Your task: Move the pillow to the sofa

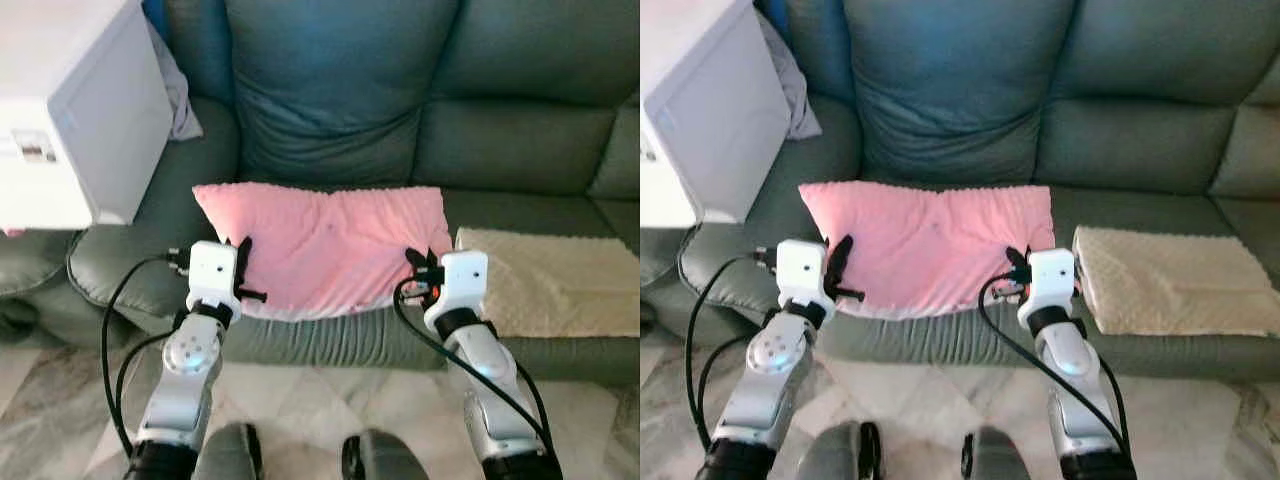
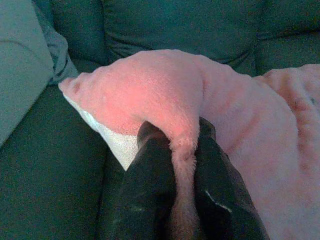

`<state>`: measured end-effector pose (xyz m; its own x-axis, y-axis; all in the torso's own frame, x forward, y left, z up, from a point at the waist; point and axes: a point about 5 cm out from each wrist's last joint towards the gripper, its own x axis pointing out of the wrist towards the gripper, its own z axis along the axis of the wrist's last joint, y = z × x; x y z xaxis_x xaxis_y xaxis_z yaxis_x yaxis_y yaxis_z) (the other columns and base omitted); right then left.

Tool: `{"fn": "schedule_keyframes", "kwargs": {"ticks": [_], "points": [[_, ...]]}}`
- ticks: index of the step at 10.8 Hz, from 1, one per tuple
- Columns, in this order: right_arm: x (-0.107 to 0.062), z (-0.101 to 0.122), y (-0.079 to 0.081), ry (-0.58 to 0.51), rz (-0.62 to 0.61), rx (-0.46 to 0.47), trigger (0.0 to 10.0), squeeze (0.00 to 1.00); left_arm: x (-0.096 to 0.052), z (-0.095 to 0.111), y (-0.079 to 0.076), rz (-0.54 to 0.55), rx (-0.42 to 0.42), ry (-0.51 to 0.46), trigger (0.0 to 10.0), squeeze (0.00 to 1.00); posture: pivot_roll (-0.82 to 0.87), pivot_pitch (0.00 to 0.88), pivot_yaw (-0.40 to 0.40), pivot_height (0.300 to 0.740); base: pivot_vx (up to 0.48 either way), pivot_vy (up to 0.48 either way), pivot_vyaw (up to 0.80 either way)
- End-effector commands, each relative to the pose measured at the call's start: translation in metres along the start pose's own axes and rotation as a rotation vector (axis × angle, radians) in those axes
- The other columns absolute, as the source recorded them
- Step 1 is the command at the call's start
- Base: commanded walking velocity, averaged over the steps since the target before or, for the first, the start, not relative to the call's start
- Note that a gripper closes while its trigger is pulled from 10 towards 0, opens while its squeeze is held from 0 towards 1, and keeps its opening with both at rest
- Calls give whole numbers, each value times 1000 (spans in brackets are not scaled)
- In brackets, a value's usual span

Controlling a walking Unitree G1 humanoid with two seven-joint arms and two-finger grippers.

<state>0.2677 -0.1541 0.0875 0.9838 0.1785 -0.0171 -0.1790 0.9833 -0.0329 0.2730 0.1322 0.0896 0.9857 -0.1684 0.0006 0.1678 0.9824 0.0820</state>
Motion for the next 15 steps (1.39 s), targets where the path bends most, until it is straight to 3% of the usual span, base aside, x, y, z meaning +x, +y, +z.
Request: {"fn": "schedule_keyframes", "kwargs": {"ticks": [1, 3, 15], "points": [[0, 5, -1, -30, 3, 0, 10000, 0, -1, 2, -4, -13, 12, -10, 10000, 0, -38, 126, -48, 657, 0, 0, 0], [0, 5, 1, -34, 9, 6, 10000, 0, -1, 3, -5, -19, 9, -13, 10000, 0, -38, 129, -48, 628, 0, 0, 0], [3, 7, -1, -38, 2, 1, 10000, 0, -1, 9, -10, -59, -19, -44, 10000, 0, -49, 153, -44, 628, 22, 0, 0]]}}
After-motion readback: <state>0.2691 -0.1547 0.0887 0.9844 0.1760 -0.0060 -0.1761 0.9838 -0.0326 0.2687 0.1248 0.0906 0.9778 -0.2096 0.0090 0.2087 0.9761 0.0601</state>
